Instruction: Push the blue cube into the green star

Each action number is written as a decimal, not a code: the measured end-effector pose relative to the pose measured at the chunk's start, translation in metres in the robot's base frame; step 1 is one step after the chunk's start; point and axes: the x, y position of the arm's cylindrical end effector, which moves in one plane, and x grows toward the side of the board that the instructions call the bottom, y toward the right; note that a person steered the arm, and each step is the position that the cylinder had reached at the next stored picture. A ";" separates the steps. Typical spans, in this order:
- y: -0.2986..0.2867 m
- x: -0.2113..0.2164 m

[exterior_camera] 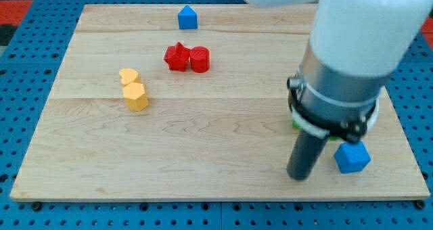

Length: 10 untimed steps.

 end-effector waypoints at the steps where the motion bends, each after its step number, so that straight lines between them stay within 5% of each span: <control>1: 0.021 0.018; 4: 0.126 -0.015; 5: 0.079 -0.017; 7: 0.103 -0.022; 10: 0.050 -0.054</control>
